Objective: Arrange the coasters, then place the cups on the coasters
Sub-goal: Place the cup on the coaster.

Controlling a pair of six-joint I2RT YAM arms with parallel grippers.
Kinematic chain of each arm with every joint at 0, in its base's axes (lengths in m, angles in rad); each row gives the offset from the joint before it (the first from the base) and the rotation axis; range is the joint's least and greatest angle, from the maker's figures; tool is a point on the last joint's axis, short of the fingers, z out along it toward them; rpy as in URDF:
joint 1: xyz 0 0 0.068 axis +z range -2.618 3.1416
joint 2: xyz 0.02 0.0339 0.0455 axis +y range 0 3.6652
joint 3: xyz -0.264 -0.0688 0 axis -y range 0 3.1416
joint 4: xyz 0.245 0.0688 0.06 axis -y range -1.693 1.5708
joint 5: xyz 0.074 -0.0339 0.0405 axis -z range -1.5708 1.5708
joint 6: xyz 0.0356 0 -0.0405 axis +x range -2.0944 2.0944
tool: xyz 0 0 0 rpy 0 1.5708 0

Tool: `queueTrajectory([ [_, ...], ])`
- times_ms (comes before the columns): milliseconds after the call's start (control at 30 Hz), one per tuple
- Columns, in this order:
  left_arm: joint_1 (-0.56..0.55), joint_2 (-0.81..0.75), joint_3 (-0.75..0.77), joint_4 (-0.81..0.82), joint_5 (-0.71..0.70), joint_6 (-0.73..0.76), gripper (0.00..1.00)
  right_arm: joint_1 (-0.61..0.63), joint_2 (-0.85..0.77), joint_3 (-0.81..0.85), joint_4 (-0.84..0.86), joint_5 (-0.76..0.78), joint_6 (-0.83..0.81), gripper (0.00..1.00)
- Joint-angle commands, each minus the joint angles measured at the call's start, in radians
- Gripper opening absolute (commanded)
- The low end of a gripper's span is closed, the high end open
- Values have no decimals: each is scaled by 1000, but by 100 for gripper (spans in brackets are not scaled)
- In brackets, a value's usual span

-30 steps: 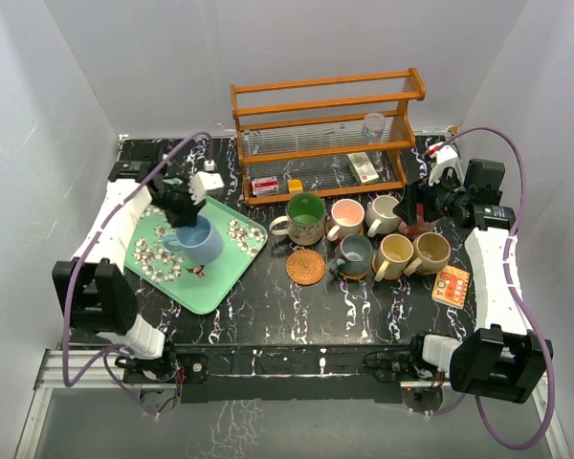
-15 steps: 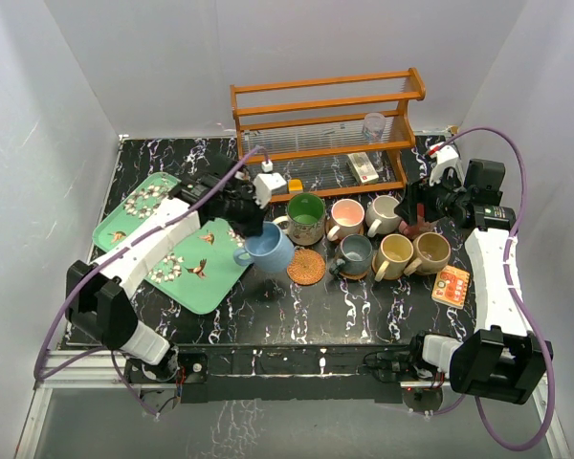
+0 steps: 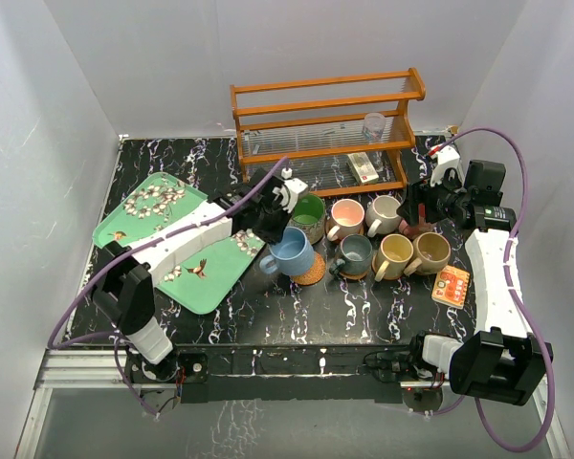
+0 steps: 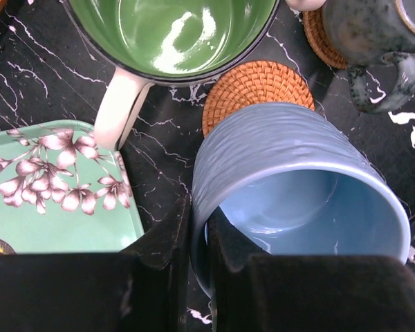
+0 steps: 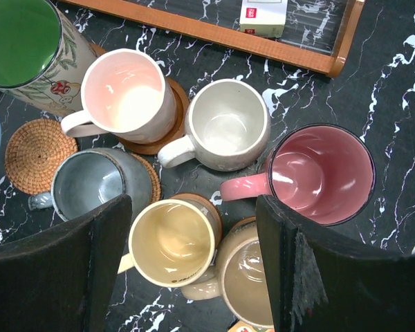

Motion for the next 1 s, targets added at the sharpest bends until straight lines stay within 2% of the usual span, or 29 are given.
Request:
queueTrajectory([
  [0, -56, -21, 26, 68, -95, -91, 0, -8, -13, 17, 15, 14, 3, 71],
  [233, -119, 7, 27, 92, -251, -119, 0, -11, 1, 16, 19, 11, 6, 71],
  [600, -177, 93, 65, 80, -382, -208, 0, -13, 10, 3, 28, 10, 8, 71],
  [967, -192, 136, 80, 78, -375, -245, 0, -13, 13, -12, 39, 10, 7, 71],
])
